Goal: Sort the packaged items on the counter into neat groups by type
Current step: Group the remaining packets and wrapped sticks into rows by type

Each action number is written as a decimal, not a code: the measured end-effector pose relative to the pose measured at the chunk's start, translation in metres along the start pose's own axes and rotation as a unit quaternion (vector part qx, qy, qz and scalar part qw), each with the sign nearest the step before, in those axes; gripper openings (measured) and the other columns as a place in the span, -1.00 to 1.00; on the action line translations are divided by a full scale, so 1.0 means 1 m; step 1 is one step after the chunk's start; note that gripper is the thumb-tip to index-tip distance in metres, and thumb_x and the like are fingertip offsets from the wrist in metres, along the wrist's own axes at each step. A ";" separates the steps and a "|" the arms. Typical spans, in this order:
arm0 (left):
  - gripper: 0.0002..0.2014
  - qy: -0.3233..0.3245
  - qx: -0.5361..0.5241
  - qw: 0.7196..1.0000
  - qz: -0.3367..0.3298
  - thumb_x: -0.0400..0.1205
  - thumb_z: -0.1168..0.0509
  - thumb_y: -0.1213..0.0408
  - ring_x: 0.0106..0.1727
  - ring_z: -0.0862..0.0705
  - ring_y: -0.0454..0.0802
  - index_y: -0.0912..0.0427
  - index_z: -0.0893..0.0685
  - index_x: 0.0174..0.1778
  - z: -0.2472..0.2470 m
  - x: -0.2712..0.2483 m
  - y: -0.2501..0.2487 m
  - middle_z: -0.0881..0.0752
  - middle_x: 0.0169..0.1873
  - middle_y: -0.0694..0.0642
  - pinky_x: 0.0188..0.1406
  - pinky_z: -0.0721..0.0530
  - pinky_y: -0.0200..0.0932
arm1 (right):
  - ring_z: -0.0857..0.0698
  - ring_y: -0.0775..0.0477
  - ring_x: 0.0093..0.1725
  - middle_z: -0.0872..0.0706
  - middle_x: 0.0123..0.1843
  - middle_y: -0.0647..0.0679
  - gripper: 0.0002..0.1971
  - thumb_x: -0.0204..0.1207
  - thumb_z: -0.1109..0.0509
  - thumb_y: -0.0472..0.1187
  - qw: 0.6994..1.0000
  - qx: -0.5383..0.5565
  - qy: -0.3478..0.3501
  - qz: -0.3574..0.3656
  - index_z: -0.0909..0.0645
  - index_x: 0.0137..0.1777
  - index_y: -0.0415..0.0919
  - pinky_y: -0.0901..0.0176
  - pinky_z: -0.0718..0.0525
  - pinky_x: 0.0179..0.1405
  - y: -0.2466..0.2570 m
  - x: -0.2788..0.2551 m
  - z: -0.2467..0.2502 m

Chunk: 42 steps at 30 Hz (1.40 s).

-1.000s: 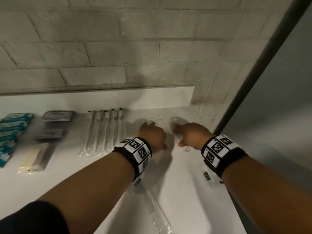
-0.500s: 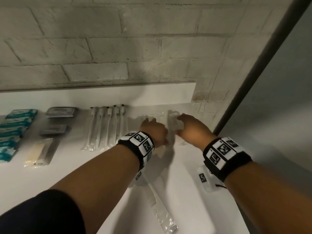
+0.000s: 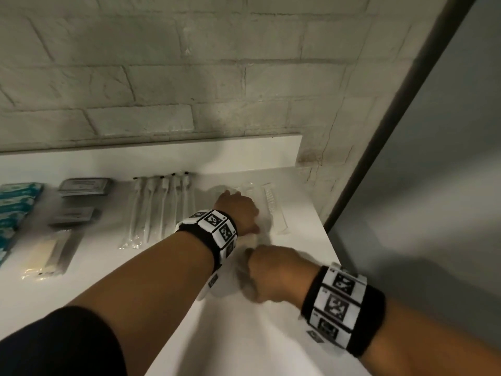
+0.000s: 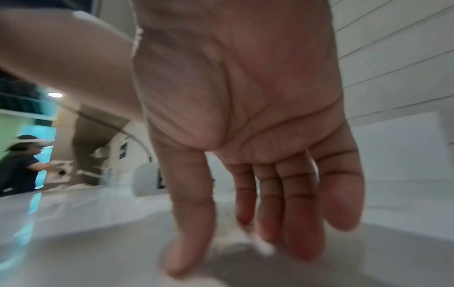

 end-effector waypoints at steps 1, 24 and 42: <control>-0.46 0.002 -0.001 1.000 -0.001 0.58 -0.18 -0.22 0.49 -0.43 0.14 -0.07 -0.56 0.43 -0.001 0.000 0.001 -0.59 0.41 0.04 0.54 -0.25 0.16 | -0.69 -0.19 0.04 -0.67 0.17 -0.16 -0.51 0.50 -0.44 -0.11 1.000 0.010 0.007 -0.013 -0.46 0.37 -0.26 0.05 -0.63 -0.10 -0.013 0.001 0.000; -0.51 -0.084 -0.050 0.995 0.007 0.65 -0.16 -0.15 0.61 -0.26 0.08 -0.06 -0.54 0.46 0.025 0.007 -0.019 -0.49 0.50 0.00 0.58 -0.10 0.07 | -0.49 -0.18 0.47 -0.45 0.57 -0.01 -0.41 0.52 -0.43 -0.04 0.991 0.016 -0.117 -0.066 -0.42 0.55 0.01 -0.01 -0.47 0.43 -0.158 0.053 0.061; -0.56 -0.086 -0.080 0.993 0.015 0.57 -0.27 -0.11 0.57 -0.33 0.11 -0.03 -0.64 0.32 0.011 0.014 -0.044 -0.63 0.36 -0.03 0.56 -0.14 0.12 | -0.51 -0.15 0.47 -0.50 0.54 -0.05 -0.30 0.41 -0.54 -0.21 0.985 0.107 -0.129 -0.038 -0.41 0.56 -0.06 -0.01 -0.46 0.45 -0.164 0.043 0.053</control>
Point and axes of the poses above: each hand's wrist, its own x-axis towards the middle knuckle, its own z-axis out of the back of the hand, y = z × x, the point moved 10 cm from there along x, towards the middle knuckle
